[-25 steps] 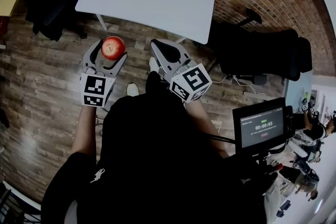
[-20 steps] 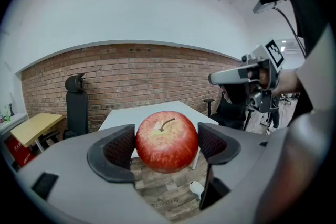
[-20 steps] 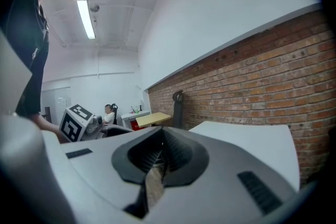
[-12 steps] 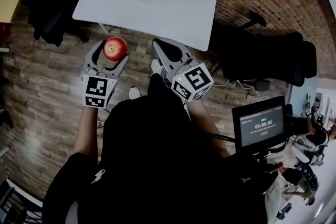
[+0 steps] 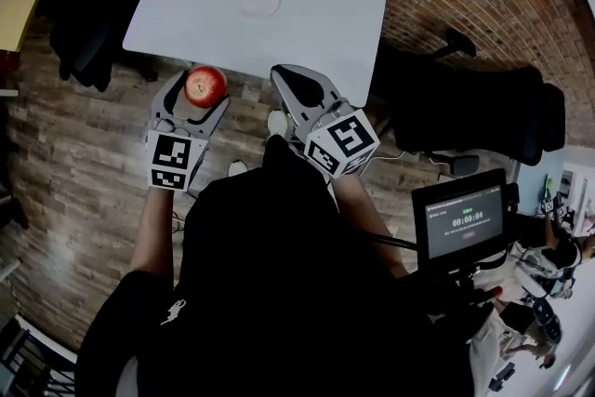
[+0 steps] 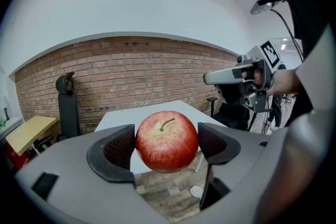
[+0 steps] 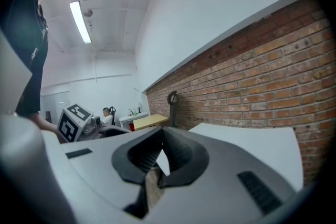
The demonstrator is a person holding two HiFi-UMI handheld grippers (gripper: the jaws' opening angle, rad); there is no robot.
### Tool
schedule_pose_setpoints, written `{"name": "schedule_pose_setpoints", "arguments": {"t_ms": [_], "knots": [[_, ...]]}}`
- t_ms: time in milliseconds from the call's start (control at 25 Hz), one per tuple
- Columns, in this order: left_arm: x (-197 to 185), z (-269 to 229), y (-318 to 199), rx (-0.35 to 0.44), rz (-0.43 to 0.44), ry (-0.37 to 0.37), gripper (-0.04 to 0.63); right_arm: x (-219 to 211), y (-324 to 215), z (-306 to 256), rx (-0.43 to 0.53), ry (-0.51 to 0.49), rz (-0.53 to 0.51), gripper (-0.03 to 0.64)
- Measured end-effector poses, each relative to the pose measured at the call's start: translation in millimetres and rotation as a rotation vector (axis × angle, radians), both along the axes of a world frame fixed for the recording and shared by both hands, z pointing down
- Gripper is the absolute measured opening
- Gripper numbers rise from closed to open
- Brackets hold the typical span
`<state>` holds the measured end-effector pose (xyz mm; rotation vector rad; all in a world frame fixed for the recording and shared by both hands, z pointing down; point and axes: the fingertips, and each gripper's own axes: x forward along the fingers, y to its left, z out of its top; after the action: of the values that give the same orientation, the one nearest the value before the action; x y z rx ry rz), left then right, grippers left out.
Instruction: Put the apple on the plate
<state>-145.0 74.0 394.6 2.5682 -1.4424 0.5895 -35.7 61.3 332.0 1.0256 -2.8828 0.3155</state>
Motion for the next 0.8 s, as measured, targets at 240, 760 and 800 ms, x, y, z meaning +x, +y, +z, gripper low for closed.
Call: {"name": "schedule_pose_setpoints", "arguments": {"t_ms": [240, 760, 800], "knots": [[0.0, -6.2, -12.1, 0.013, -0.01, -0.007, 0.38, 2.2, -13.2, -3.8, 0.009, -0.004, -0.009, 0.005], [49.6, -3.7, -82.6, -0.013, 0.008, -0.041, 0.38, 48.8, -84.9, -0.8, -0.012, -0.025, -0.015, 0.005], [52.7, -4.3, -87.0, -0.012, 0.009, -0.043, 0.38, 52.1, -89.1, -0.9, -0.012, -0.026, -0.015, 0.005]]}}
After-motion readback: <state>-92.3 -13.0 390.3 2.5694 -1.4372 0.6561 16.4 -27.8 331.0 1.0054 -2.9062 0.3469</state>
